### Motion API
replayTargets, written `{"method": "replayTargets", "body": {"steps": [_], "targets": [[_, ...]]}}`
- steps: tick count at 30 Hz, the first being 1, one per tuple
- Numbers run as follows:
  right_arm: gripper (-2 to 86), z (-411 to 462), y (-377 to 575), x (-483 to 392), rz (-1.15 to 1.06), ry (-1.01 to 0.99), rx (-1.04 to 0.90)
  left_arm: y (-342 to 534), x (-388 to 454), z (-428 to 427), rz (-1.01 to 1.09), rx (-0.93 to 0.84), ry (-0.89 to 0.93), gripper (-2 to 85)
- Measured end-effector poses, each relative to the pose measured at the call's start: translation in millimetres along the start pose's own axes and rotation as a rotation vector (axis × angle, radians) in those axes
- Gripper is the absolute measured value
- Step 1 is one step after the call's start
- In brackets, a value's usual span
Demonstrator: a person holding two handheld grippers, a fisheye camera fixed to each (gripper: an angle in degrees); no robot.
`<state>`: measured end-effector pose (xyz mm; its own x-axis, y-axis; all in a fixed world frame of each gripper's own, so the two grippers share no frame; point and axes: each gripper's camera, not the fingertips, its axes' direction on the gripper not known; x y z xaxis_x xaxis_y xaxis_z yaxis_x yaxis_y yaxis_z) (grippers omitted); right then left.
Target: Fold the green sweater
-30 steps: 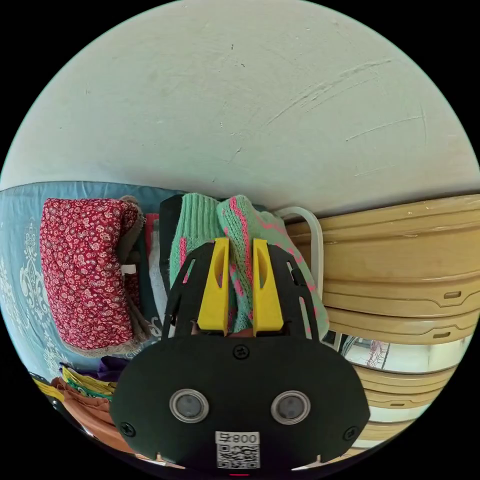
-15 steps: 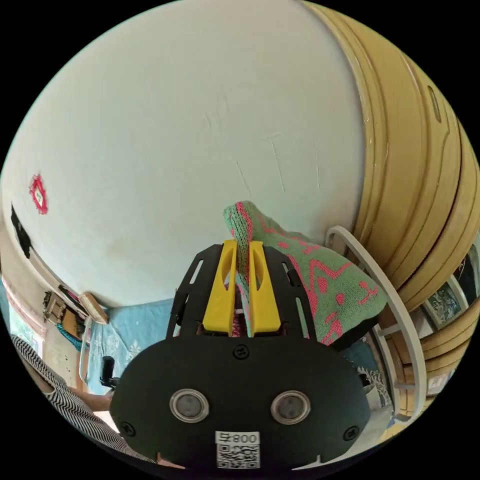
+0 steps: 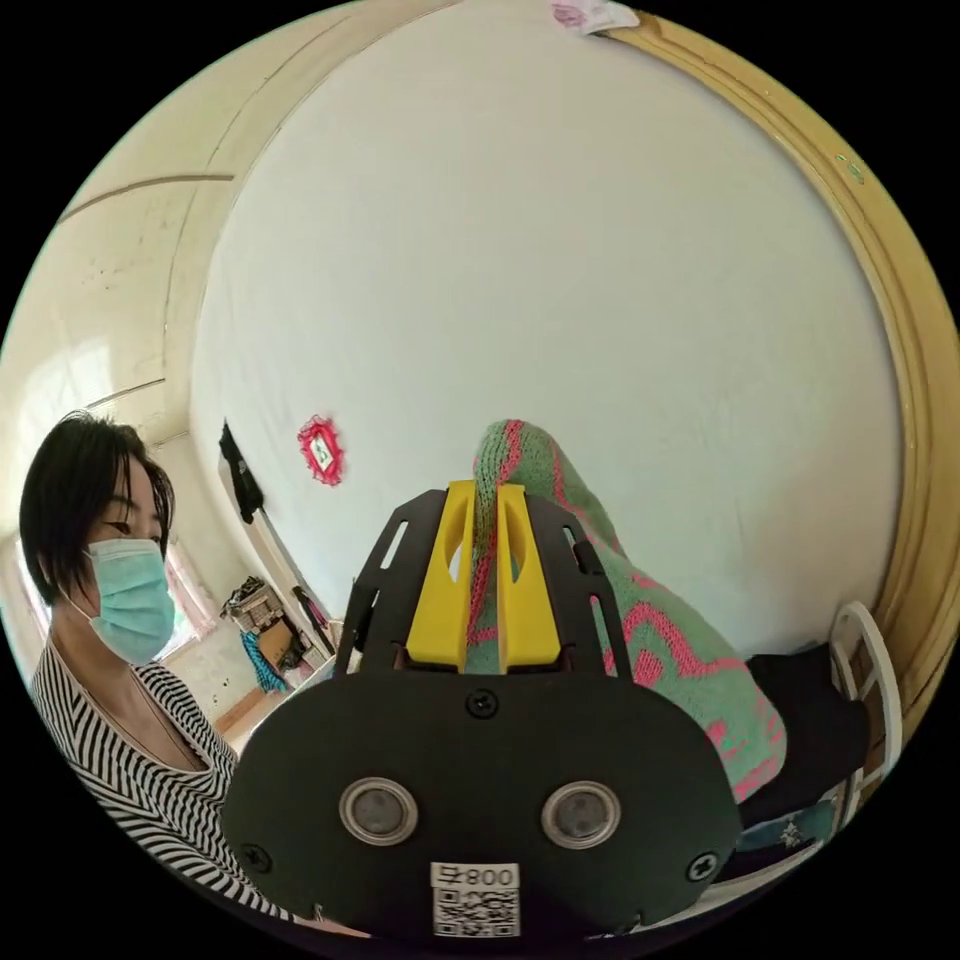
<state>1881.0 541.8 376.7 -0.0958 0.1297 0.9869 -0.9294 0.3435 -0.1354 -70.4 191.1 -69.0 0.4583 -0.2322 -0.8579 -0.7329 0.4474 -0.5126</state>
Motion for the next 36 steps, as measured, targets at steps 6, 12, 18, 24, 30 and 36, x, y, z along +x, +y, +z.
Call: {"method": "replayTargets", "body": {"steps": [6, 12, 18, 24, 30, 36], "targets": [[1.7, -17.9, 2.1, -156.2, -0.14, -0.196, -0.031, -1.2, 74.5, -137.8, 0.133, 0.242, -0.056, 4.1], [1.6, -36.2, 22.9, -308.6, -0.184, -0.391, -0.01, 23.4, 140.1, -279.0, 0.212, 0.444, -0.108, 9.6], [1.6, -39.2, 61.3, -459.4, -0.208, -0.5, -0.051, 38.8, 200.9, -375.3, 0.272, 0.295, -0.337, 15.8], [1.5, -36.5, 107.2, -594.0, -0.237, -0.609, -0.097, 78.9, 241.3, -428.3, 0.293, 0.15, -0.378, 17.1], [1.5, -52.6, 149.6, -674.8, -0.22, -0.624, -0.08, 119.0, 262.6, -500.8, 0.21, 0.225, -0.392, 16.3], [1.6, -67.8, 185.3, -732.5, -0.22, -0.644, -0.104, 93.2, 274.5, -511.6, 0.178, 0.096, -0.427, 15.3]]}}
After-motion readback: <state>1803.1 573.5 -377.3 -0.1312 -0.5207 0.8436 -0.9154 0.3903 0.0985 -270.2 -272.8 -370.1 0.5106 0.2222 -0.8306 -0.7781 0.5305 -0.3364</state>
